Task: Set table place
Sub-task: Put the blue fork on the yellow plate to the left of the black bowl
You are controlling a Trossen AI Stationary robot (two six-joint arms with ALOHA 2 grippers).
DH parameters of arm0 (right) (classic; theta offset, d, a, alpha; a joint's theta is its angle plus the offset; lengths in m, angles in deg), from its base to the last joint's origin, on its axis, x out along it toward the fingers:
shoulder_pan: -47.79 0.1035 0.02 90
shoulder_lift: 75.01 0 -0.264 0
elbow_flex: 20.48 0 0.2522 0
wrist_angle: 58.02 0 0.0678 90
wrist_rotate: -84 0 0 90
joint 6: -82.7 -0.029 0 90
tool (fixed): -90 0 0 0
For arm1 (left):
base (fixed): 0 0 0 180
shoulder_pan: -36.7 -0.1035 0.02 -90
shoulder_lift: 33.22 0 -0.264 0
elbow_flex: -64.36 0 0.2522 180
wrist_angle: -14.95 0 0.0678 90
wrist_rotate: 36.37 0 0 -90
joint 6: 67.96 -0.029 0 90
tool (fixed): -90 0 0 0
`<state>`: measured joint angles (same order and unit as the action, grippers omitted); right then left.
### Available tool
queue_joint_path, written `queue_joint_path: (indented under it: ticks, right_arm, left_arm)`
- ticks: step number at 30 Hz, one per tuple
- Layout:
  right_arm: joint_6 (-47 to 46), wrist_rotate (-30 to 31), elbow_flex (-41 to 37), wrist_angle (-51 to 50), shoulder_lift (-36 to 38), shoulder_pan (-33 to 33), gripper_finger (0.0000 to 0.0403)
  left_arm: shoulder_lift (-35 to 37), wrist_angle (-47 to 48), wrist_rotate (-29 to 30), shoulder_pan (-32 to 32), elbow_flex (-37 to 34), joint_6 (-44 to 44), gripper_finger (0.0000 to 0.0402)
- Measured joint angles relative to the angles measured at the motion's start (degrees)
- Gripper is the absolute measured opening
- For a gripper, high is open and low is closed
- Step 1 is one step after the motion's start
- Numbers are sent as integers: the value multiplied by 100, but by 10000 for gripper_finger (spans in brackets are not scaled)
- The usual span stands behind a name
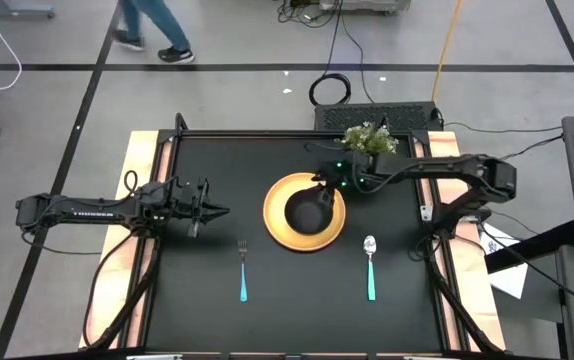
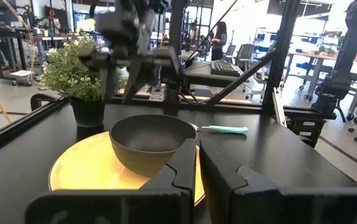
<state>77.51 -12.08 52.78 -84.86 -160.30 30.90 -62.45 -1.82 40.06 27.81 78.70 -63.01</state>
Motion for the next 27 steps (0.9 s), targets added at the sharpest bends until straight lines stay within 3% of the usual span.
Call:
queue_joint_path:
  ticks: [5,11,20,25,27]
  right_arm:
    - [717,-15,-151,206,463,188,132]
    - [870,-189,-817,1144,889,272,15]
    - [601,-344,-1150,1295,1009,225,2]
    - [790,-1563,-1154,1606,1063,246,1]
    - [792,-1692,-1152,1742,1099,287,0]
  left_arm:
    - [0,9,0,0,0,-2,26]
    - [1,39,2,0,0,-39,26]
    - [0,35,20,-2,0,-42,26]
    - [2,35,20,-2,2,-33,26]
    - [0,35,20,-2,0,-31,26]
